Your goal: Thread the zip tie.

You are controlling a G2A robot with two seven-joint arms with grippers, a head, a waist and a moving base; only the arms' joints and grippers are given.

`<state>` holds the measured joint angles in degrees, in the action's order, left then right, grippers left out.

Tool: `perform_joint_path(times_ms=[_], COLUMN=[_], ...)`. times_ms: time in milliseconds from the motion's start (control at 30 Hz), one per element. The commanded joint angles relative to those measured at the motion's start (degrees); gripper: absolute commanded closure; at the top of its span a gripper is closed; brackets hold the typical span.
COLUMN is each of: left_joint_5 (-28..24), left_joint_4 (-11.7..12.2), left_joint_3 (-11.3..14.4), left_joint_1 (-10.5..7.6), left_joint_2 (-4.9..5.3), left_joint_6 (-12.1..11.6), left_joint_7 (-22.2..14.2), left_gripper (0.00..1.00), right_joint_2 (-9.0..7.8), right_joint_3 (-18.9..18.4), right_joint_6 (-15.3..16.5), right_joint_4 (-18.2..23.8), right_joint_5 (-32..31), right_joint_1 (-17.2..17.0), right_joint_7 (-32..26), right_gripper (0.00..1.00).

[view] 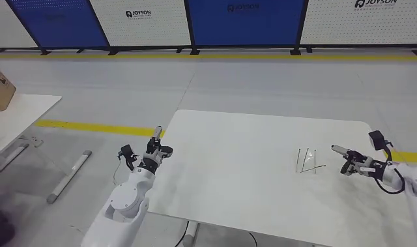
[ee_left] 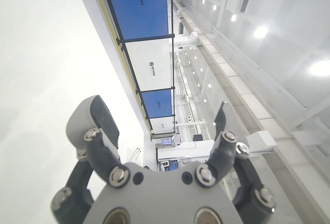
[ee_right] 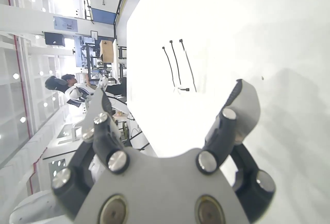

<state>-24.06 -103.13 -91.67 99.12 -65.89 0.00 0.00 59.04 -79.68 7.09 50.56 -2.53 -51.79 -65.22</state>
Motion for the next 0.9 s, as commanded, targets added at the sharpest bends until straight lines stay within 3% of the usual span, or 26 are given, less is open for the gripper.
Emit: perform_joint_path(times_ms=[0,100,200,400,867], left_joint_5=[0.00,0.00,0.00,0.00,0.00], left_joint_4=[0.00,0.00,0.00,0.00,0.00], left_joint_3=[0.00,0.00,0.00,0.00,0.00], left_joint_1=[0.00,0.00,0.00,0.00,0.00], left_joint_2=[0.00,0.00,0.00,0.00,0.00], left_joint_6=[0.00,0.00,0.00,0.00,0.00], left_joint_7=[0.00,0.00,0.00,0.00,0.00], left_gripper=[0.00,0.00,0.00,0.00,0.00], right_joint_2=[0.00,0.00,0.00,0.21,0.21], right_joint_3=[0.00,0.00,1.23,3.39,3.39], right_joint_6=[0.01,0.01,5.43,12.39,12.39], right_joint_4=[0.00,0.00,-1.20,-5.04,-5.04], right_joint_5=[0.00,0.00,3.14,3.97,3.97], right_joint_1=[0.00,0.00,0.84,3.10,3.10], right_joint_7=[-0.01,-0.01,-10.37,-14.28,-14.28], right_gripper=[0.00,0.00,0.00,0.00,0.00])
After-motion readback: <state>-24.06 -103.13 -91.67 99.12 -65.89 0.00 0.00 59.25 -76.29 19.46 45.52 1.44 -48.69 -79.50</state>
